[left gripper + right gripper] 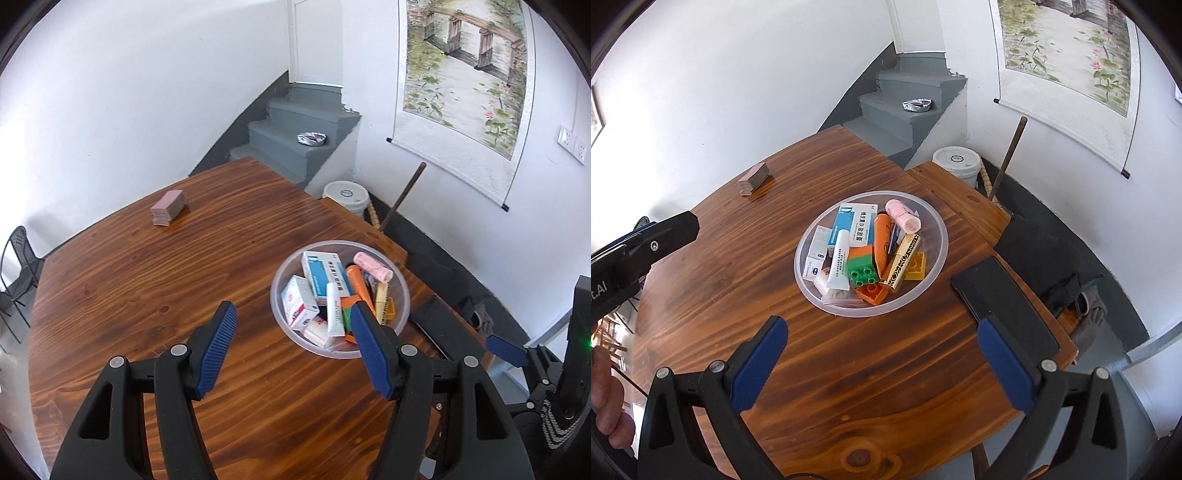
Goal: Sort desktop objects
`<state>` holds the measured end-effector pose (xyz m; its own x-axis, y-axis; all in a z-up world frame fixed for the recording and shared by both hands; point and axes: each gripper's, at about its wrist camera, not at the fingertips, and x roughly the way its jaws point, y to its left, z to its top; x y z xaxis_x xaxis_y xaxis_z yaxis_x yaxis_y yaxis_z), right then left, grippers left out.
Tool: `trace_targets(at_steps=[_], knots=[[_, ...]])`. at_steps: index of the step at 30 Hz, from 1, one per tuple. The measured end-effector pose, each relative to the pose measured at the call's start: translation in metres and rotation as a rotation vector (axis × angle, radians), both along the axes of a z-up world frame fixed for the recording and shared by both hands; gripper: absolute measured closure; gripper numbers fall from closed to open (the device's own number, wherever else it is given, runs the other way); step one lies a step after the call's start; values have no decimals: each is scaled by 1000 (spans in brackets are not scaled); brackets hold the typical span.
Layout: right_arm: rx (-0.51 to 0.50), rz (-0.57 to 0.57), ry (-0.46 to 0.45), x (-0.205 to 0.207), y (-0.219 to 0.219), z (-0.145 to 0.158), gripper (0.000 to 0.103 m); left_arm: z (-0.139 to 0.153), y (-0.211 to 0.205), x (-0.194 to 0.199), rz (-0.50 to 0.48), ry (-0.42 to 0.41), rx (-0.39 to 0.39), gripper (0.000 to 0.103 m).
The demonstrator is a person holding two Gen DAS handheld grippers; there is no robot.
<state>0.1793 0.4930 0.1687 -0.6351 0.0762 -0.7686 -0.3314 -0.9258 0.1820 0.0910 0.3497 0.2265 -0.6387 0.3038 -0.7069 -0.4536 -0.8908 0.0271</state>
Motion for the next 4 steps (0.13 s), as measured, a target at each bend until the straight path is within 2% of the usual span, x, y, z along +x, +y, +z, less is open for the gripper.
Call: trace_targets(at_steps=[1, 4], knots=[[-4, 1, -2, 0, 1, -2, 0, -1, 1, 0, -9, -3, 8, 27], [-2, 16, -16, -4, 0, -11, 0, -6, 5, -2, -37, -18, 6, 27]])
